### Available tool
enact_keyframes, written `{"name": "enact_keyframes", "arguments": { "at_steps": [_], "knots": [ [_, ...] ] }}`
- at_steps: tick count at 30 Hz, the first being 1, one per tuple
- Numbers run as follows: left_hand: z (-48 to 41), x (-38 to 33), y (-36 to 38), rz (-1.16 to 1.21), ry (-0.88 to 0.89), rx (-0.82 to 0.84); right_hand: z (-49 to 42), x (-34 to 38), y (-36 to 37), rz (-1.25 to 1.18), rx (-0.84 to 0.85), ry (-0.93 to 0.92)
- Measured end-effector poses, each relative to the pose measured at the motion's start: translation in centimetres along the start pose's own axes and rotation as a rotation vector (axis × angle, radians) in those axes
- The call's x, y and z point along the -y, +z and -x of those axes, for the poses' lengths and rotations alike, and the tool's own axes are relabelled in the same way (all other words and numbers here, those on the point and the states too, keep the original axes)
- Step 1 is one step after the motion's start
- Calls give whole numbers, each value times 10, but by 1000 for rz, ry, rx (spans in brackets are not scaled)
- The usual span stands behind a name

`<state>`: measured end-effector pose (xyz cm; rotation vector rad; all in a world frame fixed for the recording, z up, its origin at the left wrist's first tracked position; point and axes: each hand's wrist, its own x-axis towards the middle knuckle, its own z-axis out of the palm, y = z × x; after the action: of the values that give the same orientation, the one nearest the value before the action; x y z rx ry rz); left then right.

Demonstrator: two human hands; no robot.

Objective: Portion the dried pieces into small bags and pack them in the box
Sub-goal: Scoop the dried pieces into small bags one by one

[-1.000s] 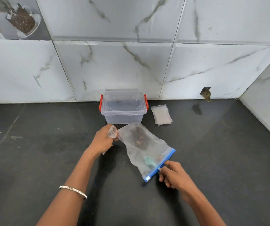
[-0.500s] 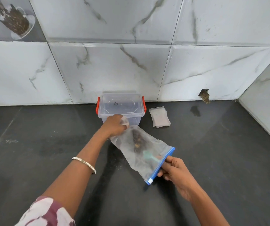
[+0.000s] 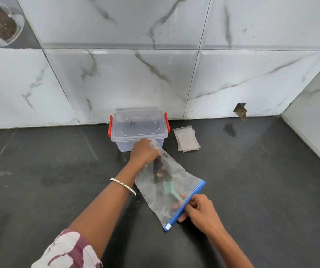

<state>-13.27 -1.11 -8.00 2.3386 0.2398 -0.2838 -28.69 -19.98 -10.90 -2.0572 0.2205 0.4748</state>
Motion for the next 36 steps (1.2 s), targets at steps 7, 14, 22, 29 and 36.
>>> {"name": "enact_keyframes", "arguments": {
  "at_steps": [7, 14, 22, 29, 36],
  "knots": [
    [23, -11, -26, 387, 112, 126, 9, -1, -6, -7, 29, 5],
    [26, -21, -21, 260, 146, 65, 6, -1, -3, -48, 46, -32],
    [18, -20, -16, 189, 151, -4, 4, -4, -2, -113, -11, -62],
    [28, -11, -16, 171, 266, -181, -6, -6, -1, -54, -250, -182],
    [57, 30, -4, 185, 21, -273, -24, 0, 11, 258, -500, -307]
  ]
}}
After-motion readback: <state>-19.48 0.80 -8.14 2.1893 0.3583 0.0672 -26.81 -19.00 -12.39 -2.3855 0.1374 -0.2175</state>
